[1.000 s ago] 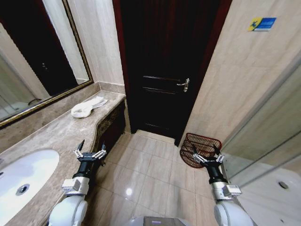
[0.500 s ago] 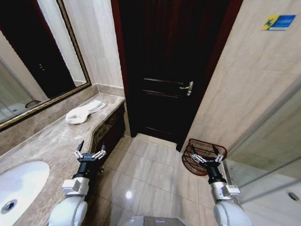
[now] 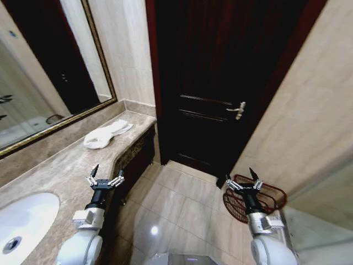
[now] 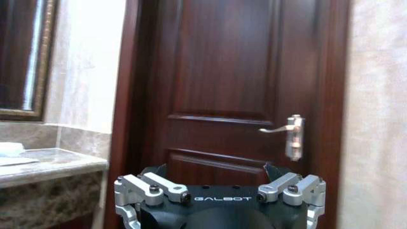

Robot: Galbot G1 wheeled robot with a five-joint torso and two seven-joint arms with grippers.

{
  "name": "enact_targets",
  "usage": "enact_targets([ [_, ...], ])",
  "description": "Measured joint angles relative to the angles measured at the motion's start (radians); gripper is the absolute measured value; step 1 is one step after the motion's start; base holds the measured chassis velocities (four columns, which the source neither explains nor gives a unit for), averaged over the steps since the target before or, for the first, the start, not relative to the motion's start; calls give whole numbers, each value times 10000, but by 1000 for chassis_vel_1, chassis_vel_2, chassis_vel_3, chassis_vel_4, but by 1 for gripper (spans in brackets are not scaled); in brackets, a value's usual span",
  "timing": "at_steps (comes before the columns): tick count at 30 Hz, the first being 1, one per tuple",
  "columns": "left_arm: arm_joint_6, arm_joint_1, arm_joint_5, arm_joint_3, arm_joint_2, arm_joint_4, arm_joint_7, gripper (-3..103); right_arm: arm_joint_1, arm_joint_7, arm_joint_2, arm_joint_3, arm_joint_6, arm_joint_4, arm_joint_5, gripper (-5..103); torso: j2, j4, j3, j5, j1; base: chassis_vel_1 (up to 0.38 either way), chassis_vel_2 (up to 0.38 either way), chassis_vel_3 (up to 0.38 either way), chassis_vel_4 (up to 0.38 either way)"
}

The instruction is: Discard the used towel into the hamper.

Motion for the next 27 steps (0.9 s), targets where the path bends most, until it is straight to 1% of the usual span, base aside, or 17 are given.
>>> enact_targets([
  [11,-6,-125,2,-7,-105,42,-13,100,296,18,-82,23,-147,-113,56,100,-1,4,1,-3,1,-36,219,215,-30],
  [14,-14,-129,23,9,-142,44,-25,100,289,19,-94,28,-147,-133,73,100,0,4,0,-1,1,-82,166,164,-108],
  [18,-28,-106,31,28,-157,45,-28,100,262,21,-104,41,-138,-163,87,100,-1,-3,1,-3,1,-133,119,111,-155],
  [21,-16,-48,23,34,-166,20,-69,100,196,18,-101,36,-114,-125,91,100,0,1,0,-2,1,-119,125,130,-108],
  [27,11,-13,13,38,-177,-47,-87,100,138,-1,-100,41,-54,-65,63,100,-1,0,0,-3,1,-120,125,135,-118],
])
